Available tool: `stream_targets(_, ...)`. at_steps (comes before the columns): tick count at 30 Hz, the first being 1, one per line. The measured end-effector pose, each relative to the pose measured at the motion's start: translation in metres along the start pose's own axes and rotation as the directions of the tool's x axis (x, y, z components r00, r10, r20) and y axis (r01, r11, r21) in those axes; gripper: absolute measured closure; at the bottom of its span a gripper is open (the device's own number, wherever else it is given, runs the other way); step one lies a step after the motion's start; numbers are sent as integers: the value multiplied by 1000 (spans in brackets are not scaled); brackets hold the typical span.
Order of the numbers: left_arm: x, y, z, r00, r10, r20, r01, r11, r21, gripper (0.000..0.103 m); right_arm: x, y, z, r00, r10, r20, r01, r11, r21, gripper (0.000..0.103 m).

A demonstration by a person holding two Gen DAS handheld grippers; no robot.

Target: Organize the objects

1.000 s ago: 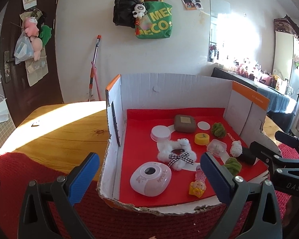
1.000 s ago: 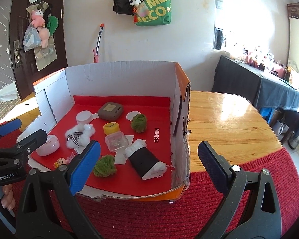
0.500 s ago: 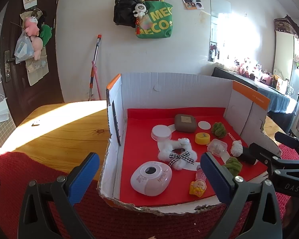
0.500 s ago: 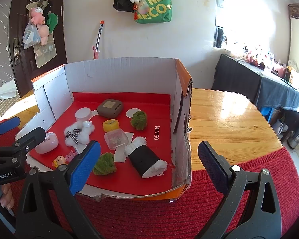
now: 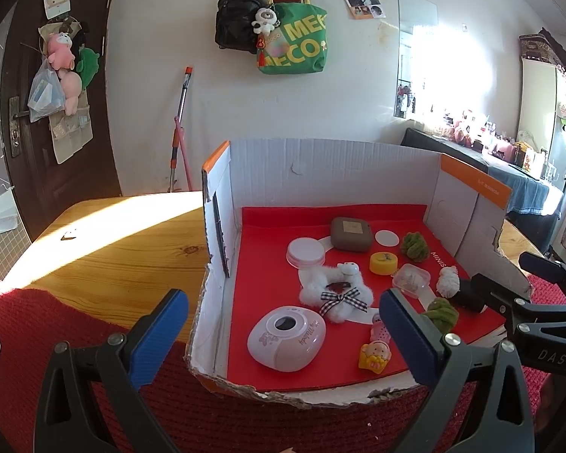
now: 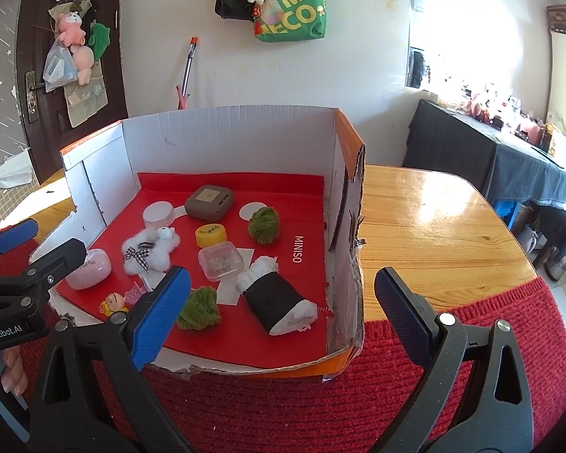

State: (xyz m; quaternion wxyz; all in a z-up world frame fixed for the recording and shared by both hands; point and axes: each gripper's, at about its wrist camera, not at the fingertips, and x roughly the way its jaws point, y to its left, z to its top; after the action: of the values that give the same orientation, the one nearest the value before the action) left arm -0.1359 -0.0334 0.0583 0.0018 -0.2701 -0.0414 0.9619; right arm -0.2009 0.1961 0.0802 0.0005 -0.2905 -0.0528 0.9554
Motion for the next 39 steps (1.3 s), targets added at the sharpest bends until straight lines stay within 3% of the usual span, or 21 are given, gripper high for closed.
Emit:
stream_targets(16,-3,1,1,1000,-7,15,7,1000,4,0,-2,0,-1,1000,-1,6,1,1000,2,3)
stream_targets(26,-28,3,3,999,1,40,-1,1000,19,0,-32,-1,5,999,28,25,-28,1000,11,3)
stream_targets(33,-51,4,-2,1000,-20,13,20,999,25,0,-55,3,-2,999,34,5,-34,999,8,3)
stream_targets(39,-66,4,-19,998,-34,-56,34,999,11,0,-64,10,-21,997,25,-76,-25,1000,-4,3)
